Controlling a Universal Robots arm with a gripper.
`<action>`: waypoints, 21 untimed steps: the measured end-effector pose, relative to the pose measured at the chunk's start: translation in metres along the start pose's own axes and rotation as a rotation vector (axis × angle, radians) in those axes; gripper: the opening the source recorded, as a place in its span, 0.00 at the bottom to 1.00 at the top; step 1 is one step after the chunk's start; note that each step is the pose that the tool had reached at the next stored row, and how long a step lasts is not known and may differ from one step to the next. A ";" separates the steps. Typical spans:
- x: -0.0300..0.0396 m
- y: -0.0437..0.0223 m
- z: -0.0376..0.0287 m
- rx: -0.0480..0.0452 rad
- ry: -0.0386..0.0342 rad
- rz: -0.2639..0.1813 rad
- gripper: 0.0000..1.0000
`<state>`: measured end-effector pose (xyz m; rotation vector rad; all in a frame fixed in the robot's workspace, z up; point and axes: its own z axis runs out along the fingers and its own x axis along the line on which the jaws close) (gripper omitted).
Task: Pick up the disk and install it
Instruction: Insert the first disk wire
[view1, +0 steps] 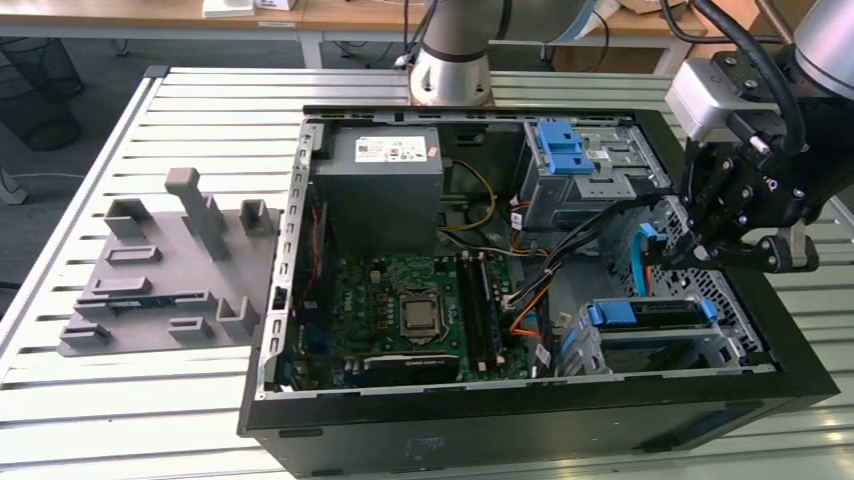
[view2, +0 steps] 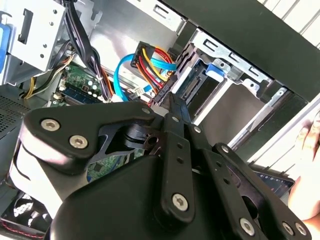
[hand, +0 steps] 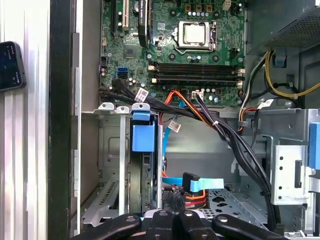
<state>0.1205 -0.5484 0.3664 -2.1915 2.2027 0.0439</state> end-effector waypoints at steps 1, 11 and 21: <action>0.0000 -0.0002 0.0004 0.0002 0.0000 0.000 0.11; -0.0014 -0.0016 0.0014 0.0030 0.0000 0.000 0.11; -0.0018 -0.0016 0.0013 0.0085 0.0000 0.000 0.11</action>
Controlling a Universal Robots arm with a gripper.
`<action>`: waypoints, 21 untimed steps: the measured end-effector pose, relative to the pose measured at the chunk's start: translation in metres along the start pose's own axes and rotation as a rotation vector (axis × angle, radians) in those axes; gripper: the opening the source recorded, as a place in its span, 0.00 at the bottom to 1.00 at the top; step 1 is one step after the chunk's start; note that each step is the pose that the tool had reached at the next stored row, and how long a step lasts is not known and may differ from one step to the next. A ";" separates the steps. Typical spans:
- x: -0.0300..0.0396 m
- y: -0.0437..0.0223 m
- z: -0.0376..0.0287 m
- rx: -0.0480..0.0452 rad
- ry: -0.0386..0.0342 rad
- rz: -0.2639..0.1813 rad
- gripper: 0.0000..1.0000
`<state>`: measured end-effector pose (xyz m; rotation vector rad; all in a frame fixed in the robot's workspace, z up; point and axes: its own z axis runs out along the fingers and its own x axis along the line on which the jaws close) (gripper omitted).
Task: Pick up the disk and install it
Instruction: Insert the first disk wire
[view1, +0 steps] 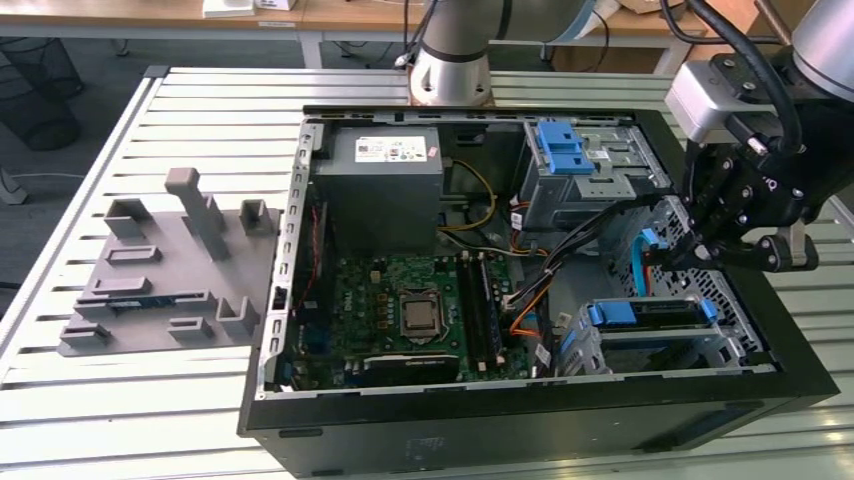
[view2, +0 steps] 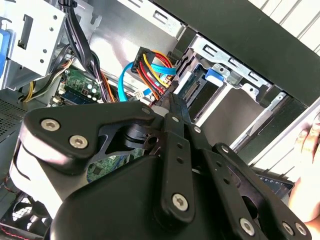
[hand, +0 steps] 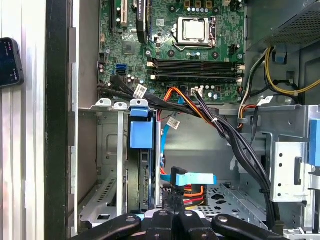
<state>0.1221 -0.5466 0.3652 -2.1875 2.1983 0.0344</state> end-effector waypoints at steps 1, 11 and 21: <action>0.0000 0.0000 0.0000 0.0001 0.0000 0.000 0.11; 0.0000 0.0000 0.0000 0.0009 0.0000 0.000 0.24; -0.0011 0.0017 -0.0001 0.0121 0.0128 0.001 0.24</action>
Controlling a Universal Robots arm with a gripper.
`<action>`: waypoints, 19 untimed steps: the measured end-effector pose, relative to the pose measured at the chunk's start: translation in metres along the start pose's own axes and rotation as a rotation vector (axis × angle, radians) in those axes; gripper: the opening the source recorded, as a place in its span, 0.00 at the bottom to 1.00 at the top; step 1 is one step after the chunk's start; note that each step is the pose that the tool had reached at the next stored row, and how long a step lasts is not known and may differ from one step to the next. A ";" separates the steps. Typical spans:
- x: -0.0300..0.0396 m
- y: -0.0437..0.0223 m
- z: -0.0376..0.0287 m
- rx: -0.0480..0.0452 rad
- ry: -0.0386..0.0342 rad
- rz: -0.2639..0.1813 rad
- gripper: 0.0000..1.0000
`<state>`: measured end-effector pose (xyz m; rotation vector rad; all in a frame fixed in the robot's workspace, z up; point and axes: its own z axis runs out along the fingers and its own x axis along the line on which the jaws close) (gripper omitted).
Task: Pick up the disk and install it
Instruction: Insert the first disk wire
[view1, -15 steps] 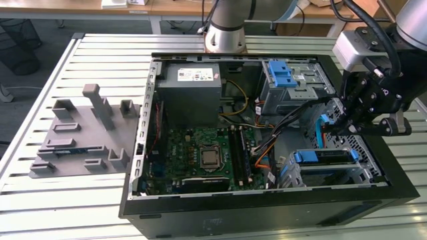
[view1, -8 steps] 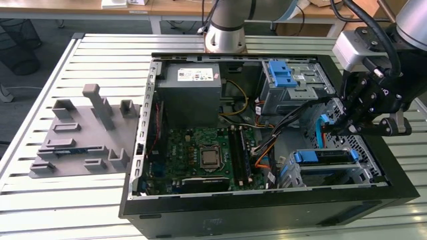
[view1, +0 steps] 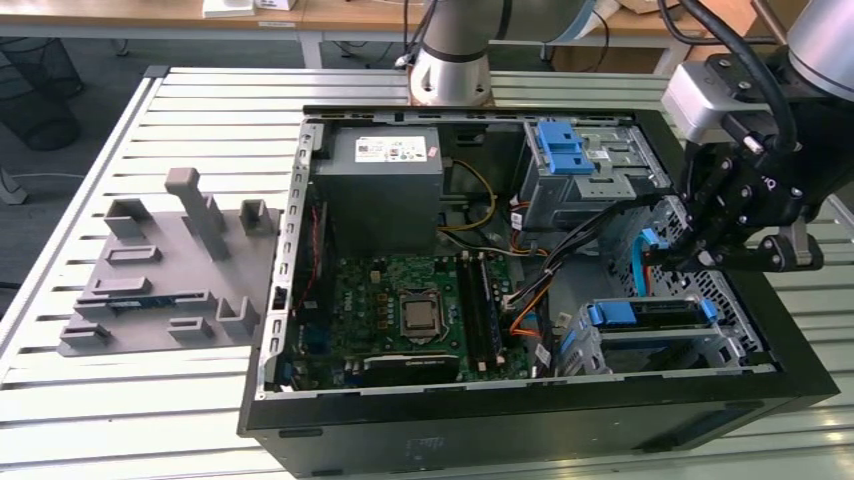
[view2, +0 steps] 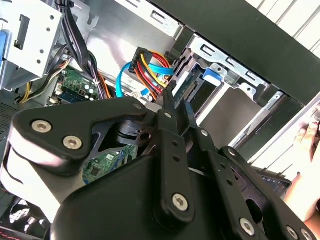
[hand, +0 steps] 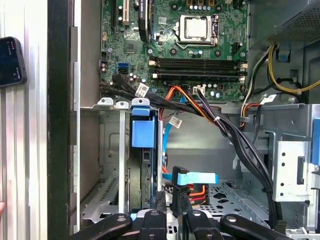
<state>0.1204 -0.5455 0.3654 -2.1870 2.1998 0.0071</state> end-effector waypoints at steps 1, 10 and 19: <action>-0.0001 0.0007 0.0000 0.0019 0.0000 0.000 0.24; -0.0124 0.0034 0.0009 0.0051 0.0001 0.002 0.24; -0.0171 0.0035 0.0018 0.0080 0.0011 0.002 0.25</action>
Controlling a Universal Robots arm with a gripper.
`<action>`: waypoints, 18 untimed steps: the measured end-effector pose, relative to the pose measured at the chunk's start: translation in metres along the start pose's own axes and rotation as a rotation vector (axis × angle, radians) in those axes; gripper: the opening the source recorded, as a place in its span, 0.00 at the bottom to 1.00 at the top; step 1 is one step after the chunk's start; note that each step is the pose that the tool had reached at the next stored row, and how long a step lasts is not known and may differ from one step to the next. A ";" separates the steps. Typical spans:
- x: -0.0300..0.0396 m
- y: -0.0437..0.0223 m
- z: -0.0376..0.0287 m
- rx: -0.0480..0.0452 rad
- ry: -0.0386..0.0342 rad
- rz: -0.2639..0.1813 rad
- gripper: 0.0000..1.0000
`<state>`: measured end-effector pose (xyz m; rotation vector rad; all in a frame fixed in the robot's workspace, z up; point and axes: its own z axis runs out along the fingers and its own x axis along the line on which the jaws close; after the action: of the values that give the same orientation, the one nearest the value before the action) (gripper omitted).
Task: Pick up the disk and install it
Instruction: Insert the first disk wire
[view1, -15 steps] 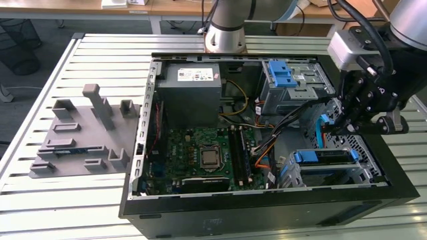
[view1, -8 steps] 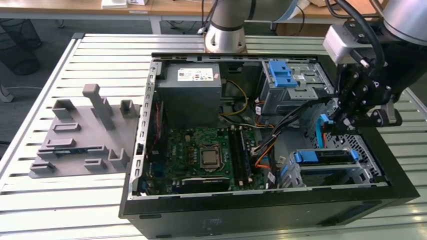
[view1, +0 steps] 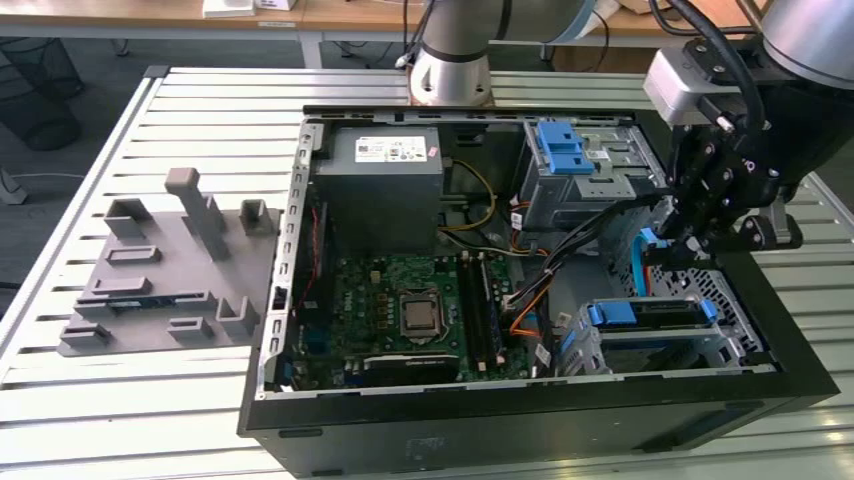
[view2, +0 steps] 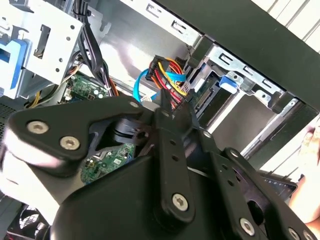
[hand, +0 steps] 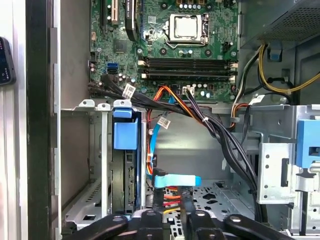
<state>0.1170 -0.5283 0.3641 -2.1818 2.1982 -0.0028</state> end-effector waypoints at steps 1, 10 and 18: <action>0.0000 0.0000 0.0002 0.0018 0.0004 0.000 0.25; 0.0002 0.0012 0.0011 0.0261 0.0034 -0.001 0.31; 0.0003 0.0043 0.0017 0.0303 0.0394 -0.003 0.31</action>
<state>0.1128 -0.5285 0.3622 -2.1875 2.2003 -0.0794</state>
